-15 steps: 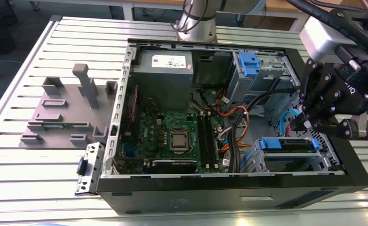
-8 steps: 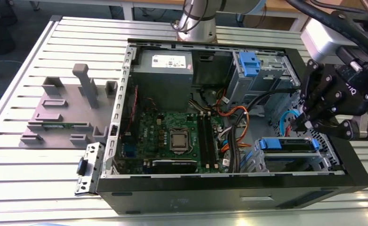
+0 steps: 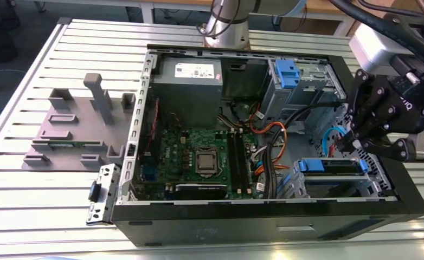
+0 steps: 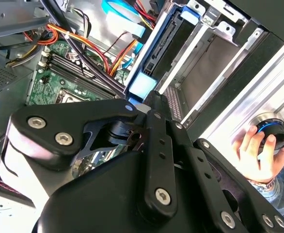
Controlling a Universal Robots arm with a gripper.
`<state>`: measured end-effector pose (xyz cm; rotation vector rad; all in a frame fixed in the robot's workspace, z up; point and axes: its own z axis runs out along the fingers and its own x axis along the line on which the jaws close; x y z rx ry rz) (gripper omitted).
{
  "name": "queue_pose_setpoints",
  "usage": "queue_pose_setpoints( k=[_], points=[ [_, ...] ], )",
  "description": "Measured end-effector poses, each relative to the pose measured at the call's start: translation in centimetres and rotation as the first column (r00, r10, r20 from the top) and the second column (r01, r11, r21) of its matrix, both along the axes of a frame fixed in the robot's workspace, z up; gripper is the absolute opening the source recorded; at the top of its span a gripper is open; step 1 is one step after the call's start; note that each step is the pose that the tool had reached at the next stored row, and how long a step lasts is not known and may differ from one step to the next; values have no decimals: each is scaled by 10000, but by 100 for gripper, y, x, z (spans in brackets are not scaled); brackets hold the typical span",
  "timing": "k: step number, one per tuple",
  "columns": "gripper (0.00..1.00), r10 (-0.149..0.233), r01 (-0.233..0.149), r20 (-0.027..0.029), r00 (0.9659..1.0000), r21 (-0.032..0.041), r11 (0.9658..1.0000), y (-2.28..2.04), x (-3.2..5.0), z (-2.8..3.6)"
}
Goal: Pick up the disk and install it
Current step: 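Insert the disk into the insertion slot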
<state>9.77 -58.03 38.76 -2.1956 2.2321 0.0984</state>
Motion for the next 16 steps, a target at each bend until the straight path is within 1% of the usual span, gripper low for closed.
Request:
queue_pose_setpoints(
  k=[11, 12, 16],
  points=[
    [11, 0, 0, 0, 10000, 0, 10000, 0, 43, -15],
    [11, 0, 0, 0, 10000, 0, 10000, 0, 81, -29],
    [11, 0, 0, 0, 10000, 0, 10000, 0, 97, -34]
  ],
)
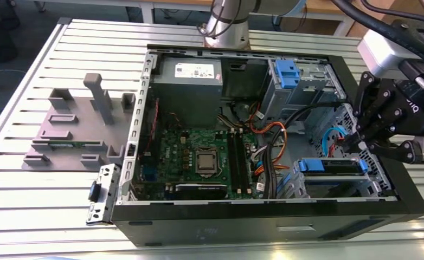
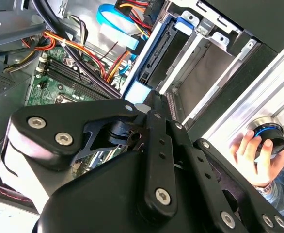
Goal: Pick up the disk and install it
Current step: 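Insert the disk into the insertion slot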
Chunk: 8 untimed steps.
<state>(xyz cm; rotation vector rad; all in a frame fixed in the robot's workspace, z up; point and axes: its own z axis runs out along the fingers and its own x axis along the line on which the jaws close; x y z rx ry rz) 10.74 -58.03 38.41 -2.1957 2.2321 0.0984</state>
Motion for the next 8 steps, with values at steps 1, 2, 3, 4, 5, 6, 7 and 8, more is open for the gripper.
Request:
queue_pose_setpoints(
  k=[1, 2, 3, 4, 5, 6, 7, 8],
  points=[
    [11, -1, 1, 0, 10000, 0, 10000, 0, 3, -1],
    [11, -1, 1, 1, 10000, 0, 10000, 0, 8, -3],
    [11, -1, 1, 0, 10000, 0, 10000, 0, 11, -4],
    [11, -1, 1, 0, 10000, 0, 10000, 0, 14, -5],
    [11, 0, 0, 0, 10000, 0, 10000, 0, 17, -6],
    [11, 0, 0, 1, 10000, 1, 10000, 0, 21, -8],
    [11, 0, 0, 0, 10000, -1, 10000, 0, 24, -8],
    [11, 0, 0, 1, 10000, 0, 10000, 0, 29, -10]
  ],
)
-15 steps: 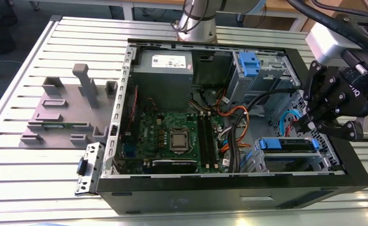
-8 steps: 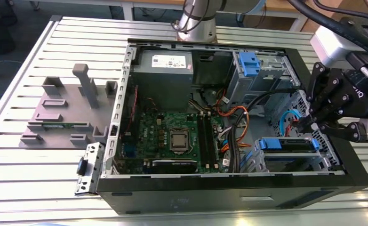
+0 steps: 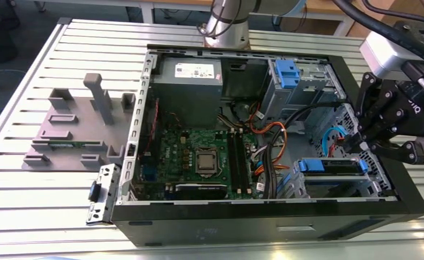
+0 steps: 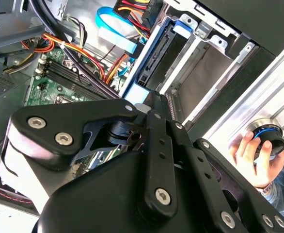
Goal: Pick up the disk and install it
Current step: 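Insert the disk into the insertion slot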
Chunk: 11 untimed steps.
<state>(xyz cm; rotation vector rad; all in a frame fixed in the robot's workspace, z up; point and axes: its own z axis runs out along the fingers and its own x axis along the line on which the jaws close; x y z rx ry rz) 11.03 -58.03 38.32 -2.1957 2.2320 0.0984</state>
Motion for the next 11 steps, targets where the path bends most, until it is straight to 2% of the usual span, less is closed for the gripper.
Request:
queue_pose_setpoints(
  k=[11],
  points=[
    [11, 0, 0, 0, 10000, -2, 10000, 0, 68, -17]
  ],
)
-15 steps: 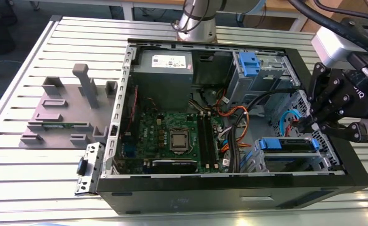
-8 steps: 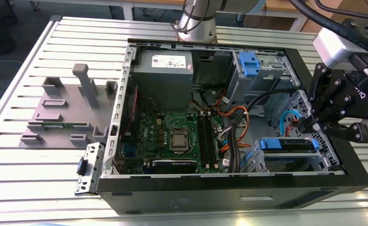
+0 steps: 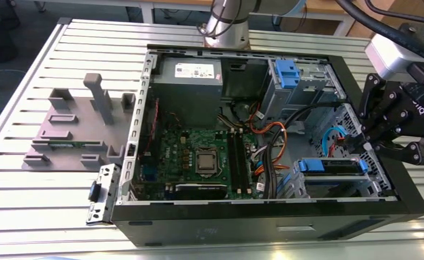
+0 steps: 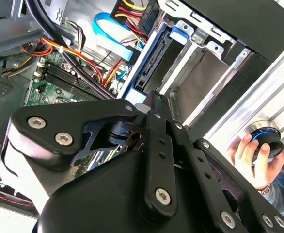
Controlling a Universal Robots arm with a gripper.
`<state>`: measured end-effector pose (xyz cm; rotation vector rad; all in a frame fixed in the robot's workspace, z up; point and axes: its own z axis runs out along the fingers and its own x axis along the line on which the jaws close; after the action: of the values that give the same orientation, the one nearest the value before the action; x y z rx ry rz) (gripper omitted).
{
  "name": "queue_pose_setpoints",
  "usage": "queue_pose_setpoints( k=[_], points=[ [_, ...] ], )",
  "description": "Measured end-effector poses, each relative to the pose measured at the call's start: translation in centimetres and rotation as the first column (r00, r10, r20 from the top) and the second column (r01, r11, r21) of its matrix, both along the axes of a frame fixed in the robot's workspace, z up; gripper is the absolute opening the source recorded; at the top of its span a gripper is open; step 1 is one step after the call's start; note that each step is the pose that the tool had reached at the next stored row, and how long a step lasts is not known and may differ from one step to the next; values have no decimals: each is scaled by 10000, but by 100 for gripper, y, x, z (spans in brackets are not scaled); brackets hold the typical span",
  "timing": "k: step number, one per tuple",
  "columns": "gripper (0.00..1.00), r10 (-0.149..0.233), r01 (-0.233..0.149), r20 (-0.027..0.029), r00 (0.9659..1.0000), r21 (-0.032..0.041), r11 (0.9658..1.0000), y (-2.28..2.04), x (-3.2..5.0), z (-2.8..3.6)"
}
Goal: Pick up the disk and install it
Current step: 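Insert the disk into the insertion slot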
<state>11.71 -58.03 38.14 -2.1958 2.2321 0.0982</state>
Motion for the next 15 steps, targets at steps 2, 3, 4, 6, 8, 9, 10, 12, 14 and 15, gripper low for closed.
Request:
queue_pose_setpoints(
  k=[2, 3, 4, 6, 8, 9, 10, 12, 14, 15],
  points=[
    [11, -1, 1, 0, 10000, 1, 10000, 0, 11, -6],
    [11, 0, 0, 0, 10000, 2, 10000, 0, 17, -10],
    [11, 0, 0, 0, 10000, 2, 10000, 0, 22, -14],
    [11, -1, 1, 0, 10000, 2, 10000, 0, 34, -22],
    [11, -1, 1, 0, 10000, 1, 10000, 0, 48, -30],
    [11, -1, 1, 0, 10000, 1, 10000, 0, 55, -33],
    [11, 0, 0, 0, 10000, 1, 10000, 0, 63, -37],
    [11, -1, 1, 0, 10000, 2, 10000, 0, 82, -43],
    [11, 0, 0, 0, 10000, 4, 10000, 0, 101, -49],
    [11, -1, 1, 0, 10000, 3, 10000, 0, 111, -51]
  ],
)
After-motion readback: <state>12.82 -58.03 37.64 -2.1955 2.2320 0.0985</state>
